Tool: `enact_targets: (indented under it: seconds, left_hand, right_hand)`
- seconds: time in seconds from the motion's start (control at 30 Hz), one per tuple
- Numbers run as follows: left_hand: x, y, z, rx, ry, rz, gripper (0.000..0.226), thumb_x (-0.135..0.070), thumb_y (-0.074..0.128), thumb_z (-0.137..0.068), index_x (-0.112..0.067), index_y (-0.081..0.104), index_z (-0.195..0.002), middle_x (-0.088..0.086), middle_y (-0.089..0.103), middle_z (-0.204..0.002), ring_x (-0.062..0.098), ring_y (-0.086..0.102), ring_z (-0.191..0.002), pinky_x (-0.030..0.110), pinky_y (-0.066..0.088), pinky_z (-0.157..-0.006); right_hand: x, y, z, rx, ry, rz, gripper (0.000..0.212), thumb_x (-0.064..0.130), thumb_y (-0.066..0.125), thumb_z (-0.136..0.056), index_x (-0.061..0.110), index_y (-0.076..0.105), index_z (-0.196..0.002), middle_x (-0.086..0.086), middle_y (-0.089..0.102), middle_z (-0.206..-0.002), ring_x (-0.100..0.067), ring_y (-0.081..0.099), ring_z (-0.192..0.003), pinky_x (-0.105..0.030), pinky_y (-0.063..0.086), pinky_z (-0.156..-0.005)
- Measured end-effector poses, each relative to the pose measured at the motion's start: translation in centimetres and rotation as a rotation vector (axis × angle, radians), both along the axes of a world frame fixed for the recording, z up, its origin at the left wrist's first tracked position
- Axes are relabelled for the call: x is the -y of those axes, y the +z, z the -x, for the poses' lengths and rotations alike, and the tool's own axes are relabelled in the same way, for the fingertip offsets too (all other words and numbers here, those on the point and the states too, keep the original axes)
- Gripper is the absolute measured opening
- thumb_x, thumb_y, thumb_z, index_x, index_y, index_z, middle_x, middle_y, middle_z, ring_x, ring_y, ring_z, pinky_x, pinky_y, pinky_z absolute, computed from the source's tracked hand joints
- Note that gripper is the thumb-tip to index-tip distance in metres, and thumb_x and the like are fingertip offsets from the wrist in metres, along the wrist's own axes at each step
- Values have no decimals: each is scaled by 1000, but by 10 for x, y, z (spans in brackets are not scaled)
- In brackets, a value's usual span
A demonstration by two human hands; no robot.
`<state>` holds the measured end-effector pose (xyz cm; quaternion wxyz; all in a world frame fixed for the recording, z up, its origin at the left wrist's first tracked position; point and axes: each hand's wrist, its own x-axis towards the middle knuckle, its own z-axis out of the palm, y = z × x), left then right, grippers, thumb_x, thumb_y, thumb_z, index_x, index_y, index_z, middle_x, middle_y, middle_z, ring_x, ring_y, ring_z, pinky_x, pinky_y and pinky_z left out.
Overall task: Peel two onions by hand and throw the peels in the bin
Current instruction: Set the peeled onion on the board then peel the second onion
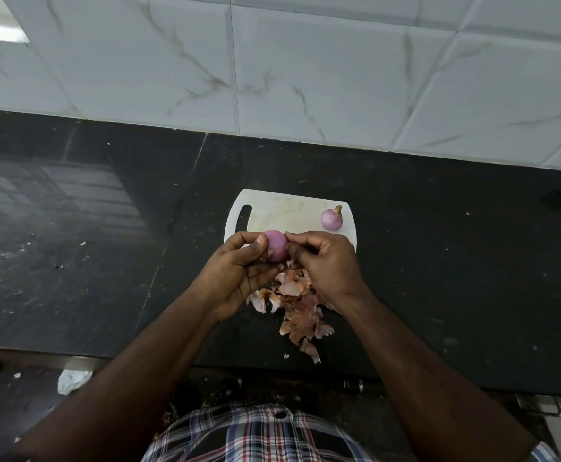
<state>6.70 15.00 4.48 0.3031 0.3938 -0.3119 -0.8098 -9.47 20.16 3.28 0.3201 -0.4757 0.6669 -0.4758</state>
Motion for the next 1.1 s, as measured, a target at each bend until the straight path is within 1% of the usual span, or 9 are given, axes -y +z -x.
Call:
enact_targets:
  seconds: [0.07, 0.13, 0.23, 0.37, 0.57, 0.63, 0.73, 0.93, 1.1]
  left_hand:
    - [-1, 0, 0, -6, -1, -5, 8, -14, 55, -100, -12, 61, -96, 11, 74, -87, 20, 74, -75, 26, 61, -66]
    - [-1, 0, -1, -6, -2, -6, 8, -14, 55, -100, -12, 63, -100, 13, 74, -91, 22, 74, -77, 27, 62, -69]
    - [-1, -2, 0, -5, -18, -4, 13, -16, 58, -97, -11, 64, -108, 14, 73, -95, 23, 74, -78, 28, 62, -73]
    - [-1, -2, -1, -12, -21, 7, 26, -19, 70, -82, -12, 63, -107, 17, 74, -96, 23, 74, -81, 29, 62, -73]
    - [2, -2, 0, -59, 12, -4, 29, -17, 69, -80, -10, 61, -107, 17, 75, -93, 24, 75, -83, 30, 62, -75]
    - [3, -4, 0, -44, 7, 13, 31, -18, 71, -80, -11, 61, -108, 19, 74, -99, 26, 74, -88, 30, 61, -76]
    - [4, -5, -2, -18, -15, 37, 34, -16, 72, -80, -11, 61, -111, 22, 72, -108, 29, 72, -97, 34, 61, -81]
    - [4, -4, -1, 2, -27, 74, 39, -13, 72, -79, -9, 58, -115, 20, 72, -106, 29, 73, -94, 34, 62, -78]
    - [4, -5, 0, 18, -24, 93, 43, -15, 73, -78, -7, 58, -117, 24, 69, -111, 31, 73, -95, 36, 62, -81]
  right_hand:
    - [0, 0, 1, 48, 2, -23, 18, 17, 65, -94, 18, 77, -108, 6, 77, -98, -10, 72, -90, -41, 60, -85]
    - [0, 2, 1, 99, 14, -55, 18, 28, 64, -96, 20, 76, -107, 4, 77, -95, -13, 72, -87, -43, 60, -83]
    - [-3, 6, -3, 51, 43, -71, 34, 45, 75, -83, 23, 75, -110, 9, 76, -96, -8, 71, -92, -38, 60, -85]
    - [-3, 3, -4, -7, 51, -21, 38, 33, 80, -81, 19, 74, -116, 8, 76, -104, -4, 71, -96, -34, 59, -89]
    - [-3, 1, 6, 179, 81, -56, 40, 4, 74, -85, 12, 68, -124, 1, 75, -112, -10, 70, -105, -37, 57, -94]
    - [-2, 2, 5, 205, 98, -74, 44, 8, 78, -82, 13, 68, -125, 1, 75, -112, -13, 70, -106, -40, 57, -95]
    - [-1, 6, 6, 199, 127, -93, 40, 10, 80, -79, 16, 72, -117, 1, 76, -105, -16, 72, -100, -42, 59, -91]
    - [2, 9, 8, 237, 121, -129, 37, -4, 71, -76, 16, 74, -107, -1, 77, -95, -16, 73, -92, -28, 60, -78]
    - [4, 5, 8, 270, 106, -162, 35, 3, 74, -74, 17, 73, -106, -1, 77, -97, -19, 72, -97, -39, 61, -86]
